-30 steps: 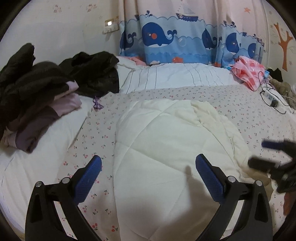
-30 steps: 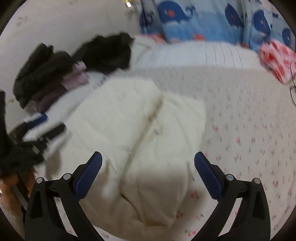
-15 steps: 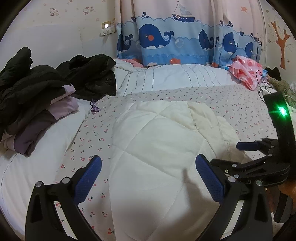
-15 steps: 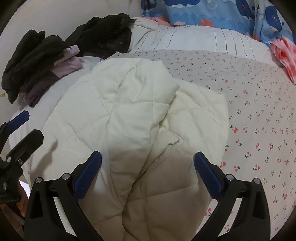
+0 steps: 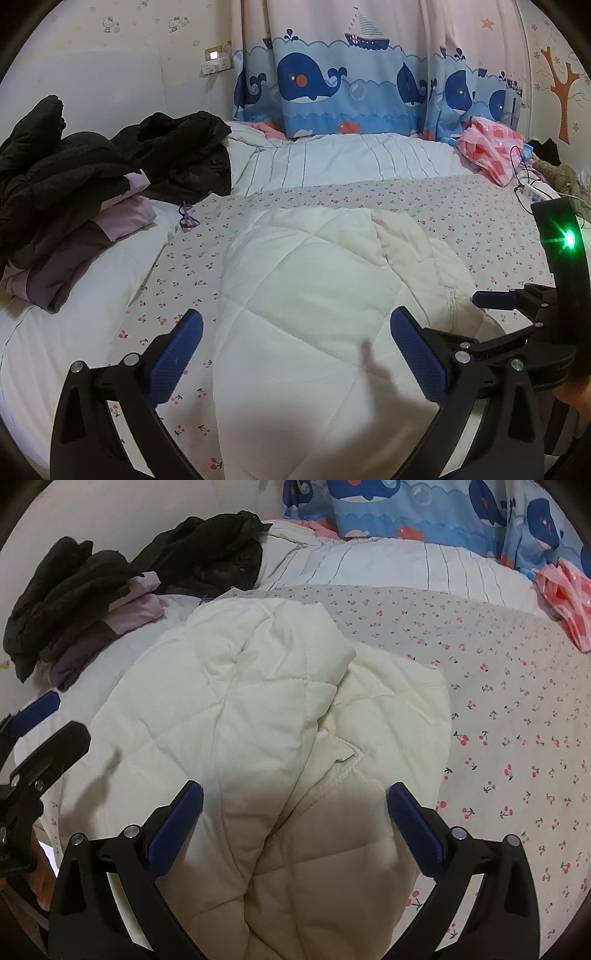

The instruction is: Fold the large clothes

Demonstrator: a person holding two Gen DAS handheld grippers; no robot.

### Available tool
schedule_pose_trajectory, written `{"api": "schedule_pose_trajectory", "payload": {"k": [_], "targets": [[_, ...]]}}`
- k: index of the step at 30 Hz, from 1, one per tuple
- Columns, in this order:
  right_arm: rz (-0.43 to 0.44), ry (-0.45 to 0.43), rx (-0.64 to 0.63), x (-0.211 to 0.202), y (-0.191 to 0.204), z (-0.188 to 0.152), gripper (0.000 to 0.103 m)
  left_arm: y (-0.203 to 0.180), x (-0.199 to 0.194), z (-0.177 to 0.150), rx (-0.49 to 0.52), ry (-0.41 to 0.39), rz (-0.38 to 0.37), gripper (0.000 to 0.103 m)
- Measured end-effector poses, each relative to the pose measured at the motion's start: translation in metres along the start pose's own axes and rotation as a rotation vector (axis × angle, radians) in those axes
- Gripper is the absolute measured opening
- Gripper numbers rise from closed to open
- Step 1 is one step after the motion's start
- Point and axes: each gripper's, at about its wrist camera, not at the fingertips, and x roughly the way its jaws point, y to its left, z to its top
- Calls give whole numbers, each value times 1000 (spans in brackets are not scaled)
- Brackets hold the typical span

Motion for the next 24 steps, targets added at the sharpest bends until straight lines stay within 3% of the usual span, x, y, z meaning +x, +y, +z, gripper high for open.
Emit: {"api": "schedule_pose_trajectory", "payload": {"k": [13, 19, 24], "targets": [[-20, 12, -35, -7, 4, -4, 96, -4, 10, 1, -6, 11, -6, 97], [-42, -65, -61, -26, 10, -5, 96, -4, 12, 1, -24, 21, -13, 97], [-53, -1, -74, -18, 12, -8, 96, -2, 13, 2, -38, 24, -9, 97]]}}
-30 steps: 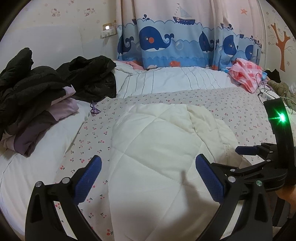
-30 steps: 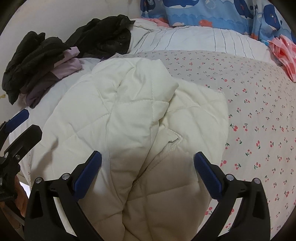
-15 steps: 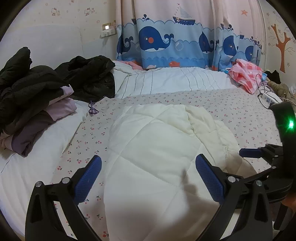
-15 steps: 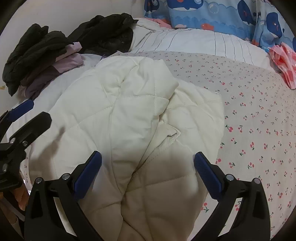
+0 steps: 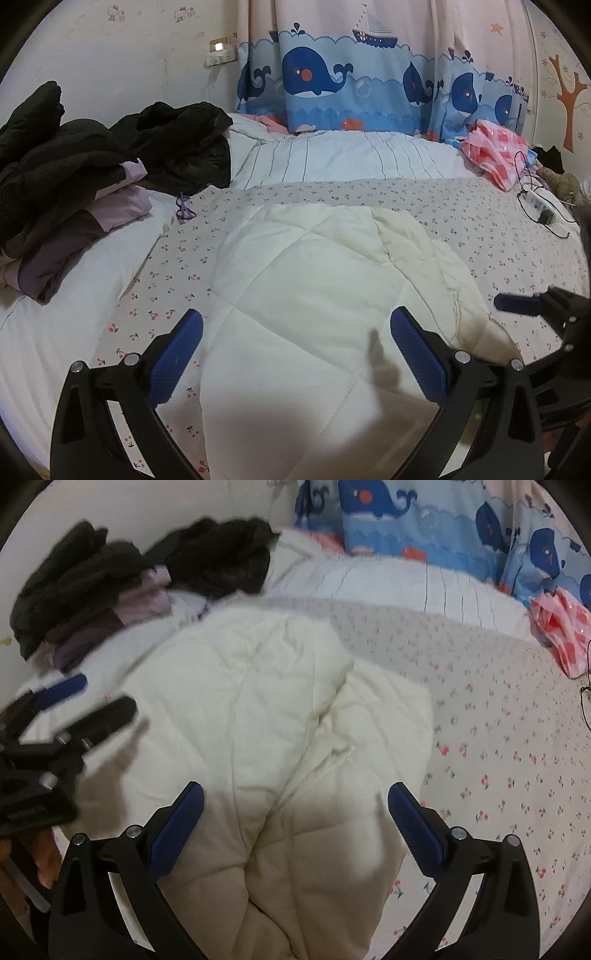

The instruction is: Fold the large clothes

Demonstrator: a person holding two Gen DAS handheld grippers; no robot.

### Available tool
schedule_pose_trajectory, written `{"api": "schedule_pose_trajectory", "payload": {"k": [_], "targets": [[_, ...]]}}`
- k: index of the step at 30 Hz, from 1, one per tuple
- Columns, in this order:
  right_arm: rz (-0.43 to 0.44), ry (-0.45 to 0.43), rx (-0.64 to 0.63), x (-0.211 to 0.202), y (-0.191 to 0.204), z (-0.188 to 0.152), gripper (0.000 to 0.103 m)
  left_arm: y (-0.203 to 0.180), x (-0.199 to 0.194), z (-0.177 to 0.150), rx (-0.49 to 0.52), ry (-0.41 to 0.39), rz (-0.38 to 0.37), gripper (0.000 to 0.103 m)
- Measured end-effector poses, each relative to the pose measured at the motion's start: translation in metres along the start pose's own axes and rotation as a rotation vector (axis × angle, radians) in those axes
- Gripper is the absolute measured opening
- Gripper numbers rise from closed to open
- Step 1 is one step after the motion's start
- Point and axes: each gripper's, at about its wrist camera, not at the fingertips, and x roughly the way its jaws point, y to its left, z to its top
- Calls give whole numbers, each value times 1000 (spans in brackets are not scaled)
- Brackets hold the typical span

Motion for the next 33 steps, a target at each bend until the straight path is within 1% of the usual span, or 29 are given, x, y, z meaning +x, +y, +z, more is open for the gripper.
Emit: {"api": "schedule_pose_trajectory", "payload": {"k": [1, 4, 9, 12, 17, 19, 21, 22, 23, 24, 26, 27, 28, 29, 30, 31, 33], "targets": [[5, 17, 6, 3, -1, -1, 96, 0, 0, 0, 2, 2, 2, 97], [17, 25, 25, 2, -3, -1, 96, -2, 0, -1, 10, 9, 0, 97], [27, -1, 74, -13, -9, -4, 96, -4, -2, -1, 26, 8, 3, 97], [11, -22, 105, -22, -14, -3, 96, -4, -2, -1, 18, 14, 0, 97], [2, -24, 144, -29, -18, -2, 96, 1, -2, 0, -6, 43, -13, 97], [4, -8, 154, -29, -17, -3, 96, 2, -1, -1, -9, 55, -19, 97], [28, 17, 158, -27, -16, -5, 96, 2, 1, -2, -3, 77, -18, 97], [29, 34, 157, -25, -14, -6, 96, 1, 4, -3, 2, 103, -25, 97], [35, 80, 151, -18, -13, -8, 96, 2, 7, -4, 0, 118, -36, 97], [56, 120, 150, -11, -13, -11, 96, 3, 9, -5, -12, 138, -61, 97], [88, 135, 187, -7, -19, -14, 96, 9, 11, -5, -42, 161, -105, 97], [104, 130, 209, -9, -24, -13, 96, 17, 12, -5, -77, 173, -137, 97], [107, 118, 225, -11, -29, -12, 96, 26, 12, -5, -118, 178, -158, 97], [92, 92, 251, -16, -37, -11, 96, 34, 13, -4, -150, 181, -172, 97], [81, 79, 268, -18, -44, -10, 96, 48, 16, -5, -208, 196, -190, 97], [75, 75, 285, -18, -49, -10, 96, 57, 19, -6, -247, 211, -200, 97], [80, 99, 325, -11, -60, -12, 96, 75, 28, -12, -331, 255, -220, 97]]}}
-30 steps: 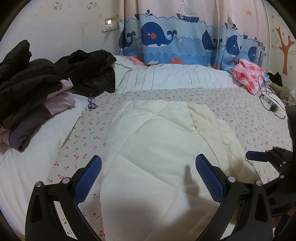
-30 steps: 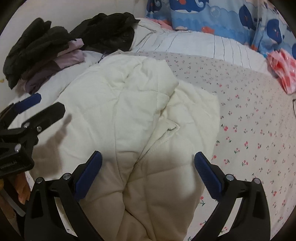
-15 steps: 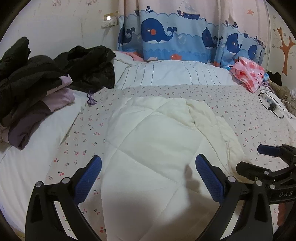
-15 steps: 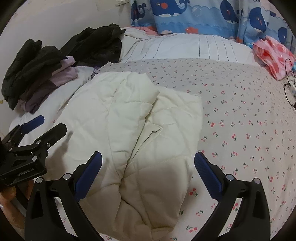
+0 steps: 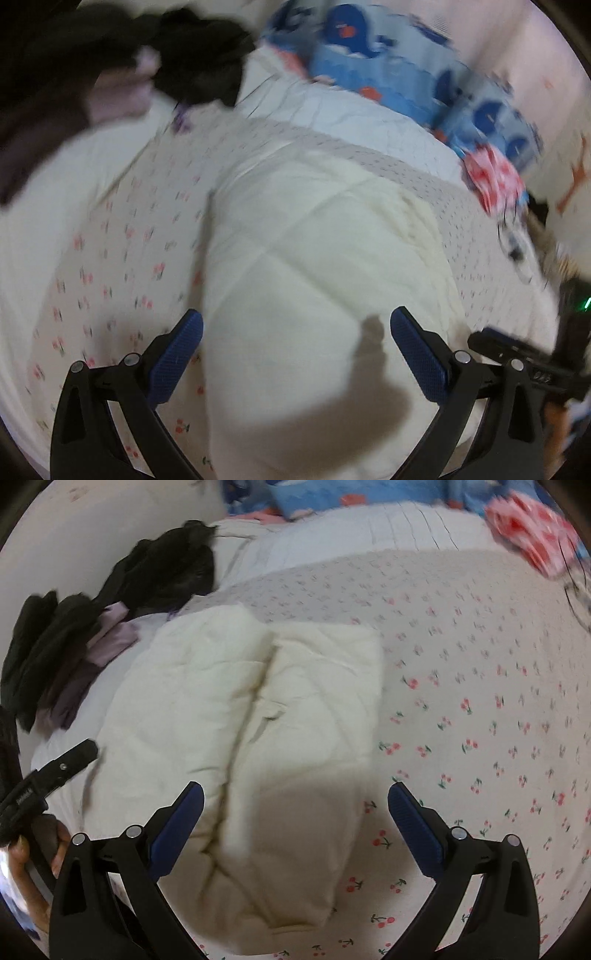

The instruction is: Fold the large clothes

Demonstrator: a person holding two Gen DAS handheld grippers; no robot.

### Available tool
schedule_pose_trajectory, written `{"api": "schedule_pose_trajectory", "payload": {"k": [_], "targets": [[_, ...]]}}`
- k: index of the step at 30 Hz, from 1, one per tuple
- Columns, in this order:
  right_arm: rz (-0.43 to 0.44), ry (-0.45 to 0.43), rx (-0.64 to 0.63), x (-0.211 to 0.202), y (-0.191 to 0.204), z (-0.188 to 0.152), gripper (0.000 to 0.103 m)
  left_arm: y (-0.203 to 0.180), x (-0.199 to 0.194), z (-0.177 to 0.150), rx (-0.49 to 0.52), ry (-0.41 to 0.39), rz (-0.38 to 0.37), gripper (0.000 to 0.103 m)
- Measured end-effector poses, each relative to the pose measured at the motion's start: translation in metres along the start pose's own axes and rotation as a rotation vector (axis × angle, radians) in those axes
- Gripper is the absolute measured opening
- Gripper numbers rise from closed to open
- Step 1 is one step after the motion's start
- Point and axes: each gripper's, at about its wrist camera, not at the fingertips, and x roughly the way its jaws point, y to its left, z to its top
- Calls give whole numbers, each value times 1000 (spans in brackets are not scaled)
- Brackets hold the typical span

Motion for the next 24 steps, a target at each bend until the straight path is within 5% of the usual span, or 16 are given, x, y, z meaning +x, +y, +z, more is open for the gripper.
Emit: {"api": "schedule_pose_trajectory", "payload": {"k": [4, 7, 10, 11, 14, 18, 24], "targets": [[54, 143, 17, 36, 0, -10, 96, 25, 27, -8, -136, 141, -97, 97], [85, 183, 64, 44, -4, -13, 96, 8, 27, -11, -51, 132, -37, 97], [-88, -31, 2, 6, -2, -1, 96, -4, 21, -13, 7, 83, 5, 97], [-82, -128, -43, -12, 7, 2, 96, -6, 19, -13, 26, 71, 20, 97], [7, -202, -151, -23, 36, -2, 96, -12, 19, -14, 66, 58, 41, 97], [-118, -20, -266, 32, 57, -14, 96, -14, 18, -8, 72, 46, 51, 97], [-106, 7, -262, 30, 53, -10, 96, -29, 8, -7, 166, -46, 172, 97]]}}
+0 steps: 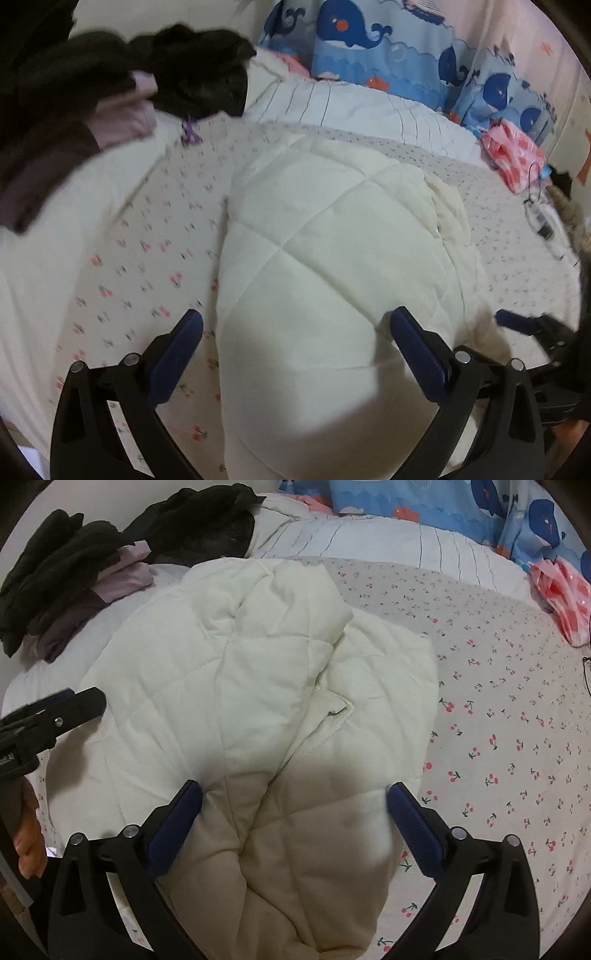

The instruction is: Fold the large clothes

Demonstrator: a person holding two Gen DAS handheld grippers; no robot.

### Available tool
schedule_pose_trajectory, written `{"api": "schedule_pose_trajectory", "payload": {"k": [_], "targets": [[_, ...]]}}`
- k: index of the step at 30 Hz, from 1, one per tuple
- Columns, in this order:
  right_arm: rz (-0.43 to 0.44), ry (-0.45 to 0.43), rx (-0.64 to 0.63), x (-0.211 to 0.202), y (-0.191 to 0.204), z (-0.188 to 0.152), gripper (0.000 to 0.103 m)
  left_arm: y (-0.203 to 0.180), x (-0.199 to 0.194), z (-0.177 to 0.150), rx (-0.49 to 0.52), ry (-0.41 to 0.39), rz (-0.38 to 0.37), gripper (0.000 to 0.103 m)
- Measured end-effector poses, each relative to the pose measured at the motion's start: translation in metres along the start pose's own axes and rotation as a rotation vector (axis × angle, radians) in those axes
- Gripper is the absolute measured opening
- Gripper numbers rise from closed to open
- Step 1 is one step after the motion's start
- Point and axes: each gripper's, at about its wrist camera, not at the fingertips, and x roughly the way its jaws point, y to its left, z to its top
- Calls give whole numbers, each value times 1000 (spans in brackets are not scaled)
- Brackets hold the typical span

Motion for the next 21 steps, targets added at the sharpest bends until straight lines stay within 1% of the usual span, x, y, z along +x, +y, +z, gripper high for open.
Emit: {"api": "schedule_pose_trajectory", "payload": {"k": [2, 3, 4, 6, 8, 9, 11, 14, 17, 21], "targets": [[-4, -20, -2, -4, 2, -1, 96, -9, 0, -1, 44, -14, 39, 97], [-8, -42, -9, -10, 3, -6, 96, -13, -1, -1, 66, -21, 53, 97], [-16, -66, -21, -14, 5, -3, 96, -16, -2, -2, 79, -33, 64, 97], [-37, -123, -42, -22, 11, 0, 96, -18, -5, -1, 94, -52, 82, 97], [-33, -173, -46, -31, 15, 1, 96, -18, -9, 0, 97, -63, 83, 97], [-34, -191, -44, -34, 15, 1, 96, -17, -9, 0, 93, -66, 81, 97], [-41, -210, -40, -37, 13, 2, 96, -18, -10, 0, 99, -75, 99, 97], [-45, -195, -27, -33, 10, 3, 96, -22, -13, -2, 112, -83, 106, 97], [-58, -147, -29, -21, 9, 6, 96, -25, -14, -3, 116, -84, 98, 97], [-59, -145, -29, -20, 11, 2, 96, -28, -15, -3, 121, -87, 99, 97]]}}
